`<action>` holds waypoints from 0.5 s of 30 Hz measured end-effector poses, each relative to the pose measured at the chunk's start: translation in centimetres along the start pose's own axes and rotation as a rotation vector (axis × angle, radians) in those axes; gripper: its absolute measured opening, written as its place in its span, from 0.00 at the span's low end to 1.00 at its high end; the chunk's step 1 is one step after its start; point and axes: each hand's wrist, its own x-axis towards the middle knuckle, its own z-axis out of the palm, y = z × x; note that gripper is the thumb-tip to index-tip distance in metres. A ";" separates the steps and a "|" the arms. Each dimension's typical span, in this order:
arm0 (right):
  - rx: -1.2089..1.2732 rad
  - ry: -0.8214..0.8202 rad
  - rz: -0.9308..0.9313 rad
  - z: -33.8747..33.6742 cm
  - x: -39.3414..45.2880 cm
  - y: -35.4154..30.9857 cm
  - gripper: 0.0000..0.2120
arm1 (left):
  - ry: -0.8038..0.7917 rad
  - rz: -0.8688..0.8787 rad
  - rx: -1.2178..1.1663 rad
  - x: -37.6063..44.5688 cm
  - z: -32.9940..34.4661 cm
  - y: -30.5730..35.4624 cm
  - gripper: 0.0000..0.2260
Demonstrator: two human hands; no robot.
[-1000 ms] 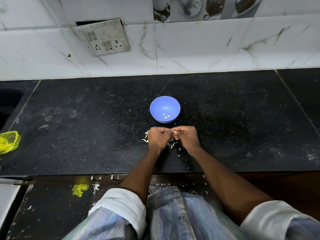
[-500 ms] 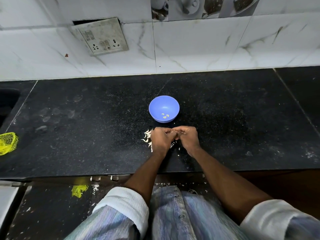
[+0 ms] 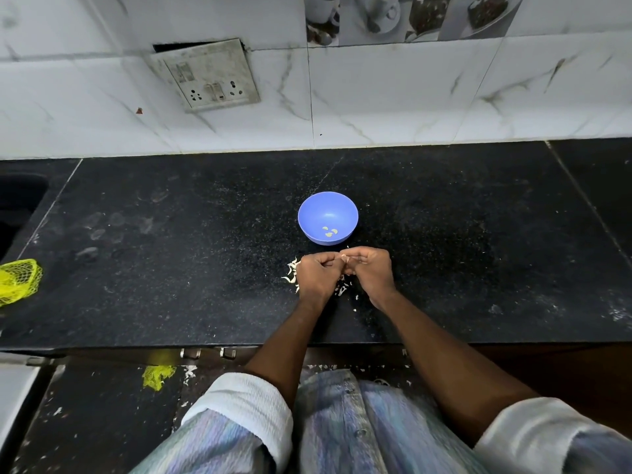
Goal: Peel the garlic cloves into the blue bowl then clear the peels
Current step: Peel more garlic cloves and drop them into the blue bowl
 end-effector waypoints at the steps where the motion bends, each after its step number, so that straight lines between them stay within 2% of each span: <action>1: 0.009 0.003 0.005 0.0 -0.1 0.0 0.05 | 0.006 0.004 -0.001 0.0 0.1 -0.1 0.05; 8: -0.088 0.041 -0.033 -0.3 -0.6 0.0 0.06 | 0.041 0.010 0.035 -0.3 0.0 -0.4 0.04; 12: -0.115 0.074 -0.024 -0.2 -0.9 0.2 0.05 | 0.094 -0.072 0.046 -0.3 0.3 -0.6 0.07; 15: -0.131 0.067 -0.020 -0.2 -0.8 0.3 0.05 | 0.074 -0.102 0.019 -0.3 0.2 -0.4 0.06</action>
